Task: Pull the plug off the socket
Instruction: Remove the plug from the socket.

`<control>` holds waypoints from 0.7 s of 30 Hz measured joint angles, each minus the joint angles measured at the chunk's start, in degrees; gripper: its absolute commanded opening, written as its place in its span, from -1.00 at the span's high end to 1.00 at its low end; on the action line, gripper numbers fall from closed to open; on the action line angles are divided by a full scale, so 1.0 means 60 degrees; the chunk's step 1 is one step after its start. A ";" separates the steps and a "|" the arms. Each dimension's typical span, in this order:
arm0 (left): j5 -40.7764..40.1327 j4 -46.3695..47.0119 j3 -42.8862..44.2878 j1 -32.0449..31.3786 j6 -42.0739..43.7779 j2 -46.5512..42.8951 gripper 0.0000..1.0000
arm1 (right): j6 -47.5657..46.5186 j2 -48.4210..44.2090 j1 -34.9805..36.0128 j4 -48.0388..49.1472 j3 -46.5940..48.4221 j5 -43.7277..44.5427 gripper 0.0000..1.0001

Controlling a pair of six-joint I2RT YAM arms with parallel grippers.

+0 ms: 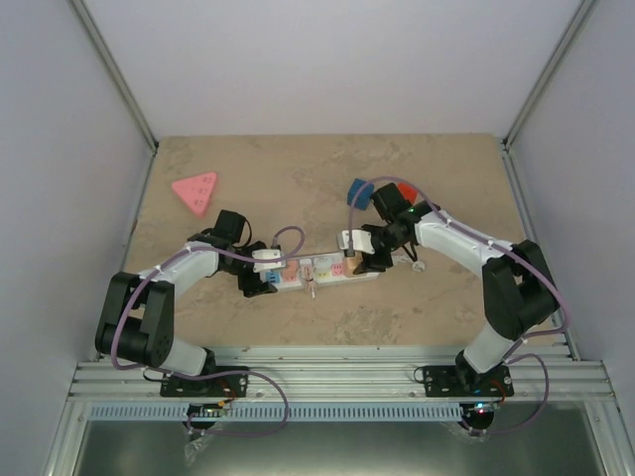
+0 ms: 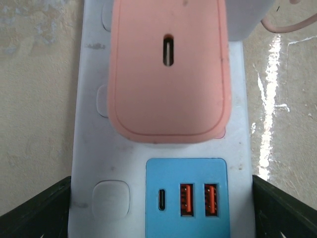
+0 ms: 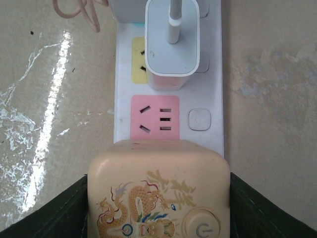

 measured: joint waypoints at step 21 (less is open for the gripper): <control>-0.0146 0.0102 -0.0004 0.0044 0.0102 0.0000 1.00 | 0.0262 -0.0437 0.0794 0.0856 -0.0597 0.1443 0.39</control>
